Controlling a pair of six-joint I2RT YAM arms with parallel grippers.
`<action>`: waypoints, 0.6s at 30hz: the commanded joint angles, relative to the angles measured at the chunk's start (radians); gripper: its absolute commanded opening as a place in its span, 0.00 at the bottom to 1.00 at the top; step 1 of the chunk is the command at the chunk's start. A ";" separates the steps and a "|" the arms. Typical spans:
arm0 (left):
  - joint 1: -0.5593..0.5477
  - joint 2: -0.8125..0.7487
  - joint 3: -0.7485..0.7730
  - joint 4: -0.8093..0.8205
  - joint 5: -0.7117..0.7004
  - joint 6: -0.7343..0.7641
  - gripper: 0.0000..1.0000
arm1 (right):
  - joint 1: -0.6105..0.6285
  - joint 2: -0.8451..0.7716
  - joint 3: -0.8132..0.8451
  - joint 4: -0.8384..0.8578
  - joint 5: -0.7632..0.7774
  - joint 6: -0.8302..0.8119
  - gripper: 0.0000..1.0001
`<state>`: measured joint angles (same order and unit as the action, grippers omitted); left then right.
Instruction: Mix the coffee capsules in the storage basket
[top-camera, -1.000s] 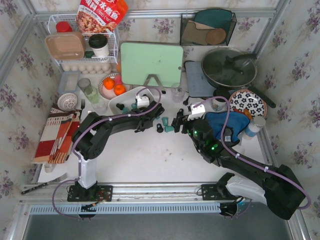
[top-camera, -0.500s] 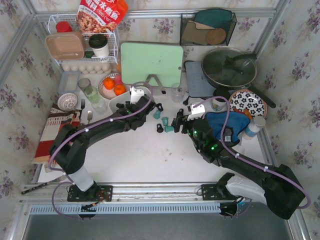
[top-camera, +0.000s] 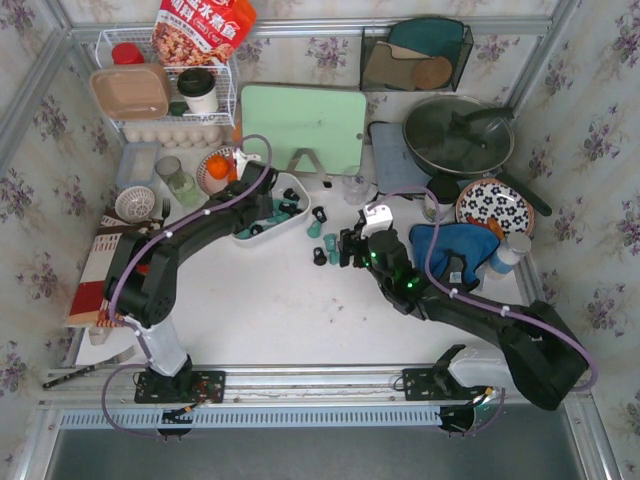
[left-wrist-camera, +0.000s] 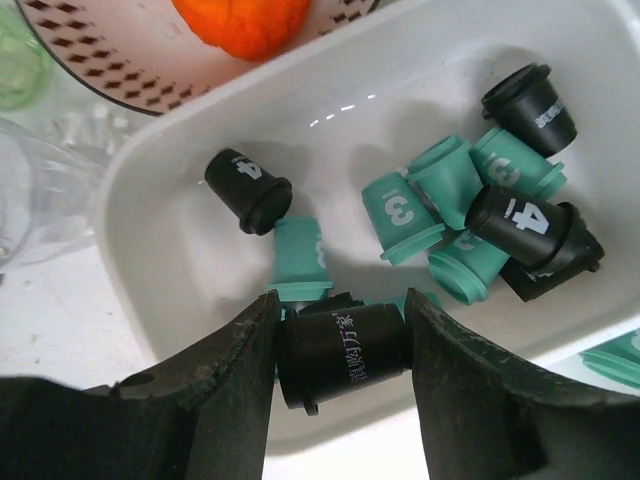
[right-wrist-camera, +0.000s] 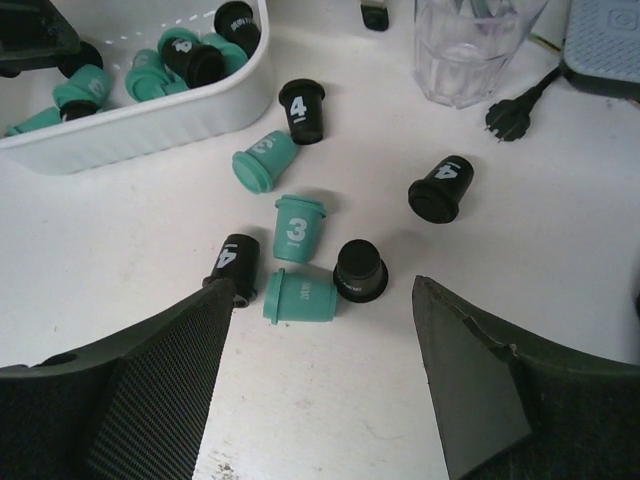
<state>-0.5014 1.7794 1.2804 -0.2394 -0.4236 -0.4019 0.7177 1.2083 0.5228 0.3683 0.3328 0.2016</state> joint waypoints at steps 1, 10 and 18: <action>0.016 0.046 0.008 -0.008 0.067 -0.037 0.58 | -0.001 0.087 0.046 -0.008 -0.009 0.040 0.79; 0.023 0.001 -0.123 0.118 0.073 -0.050 0.66 | -0.001 0.232 0.097 -0.024 -0.056 0.090 0.79; 0.018 -0.162 -0.298 0.246 0.103 -0.046 0.67 | -0.001 0.338 0.138 -0.031 -0.099 0.115 0.74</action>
<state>-0.4789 1.6836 1.0359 -0.0990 -0.3420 -0.4469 0.7177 1.5158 0.6437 0.3267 0.2596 0.2886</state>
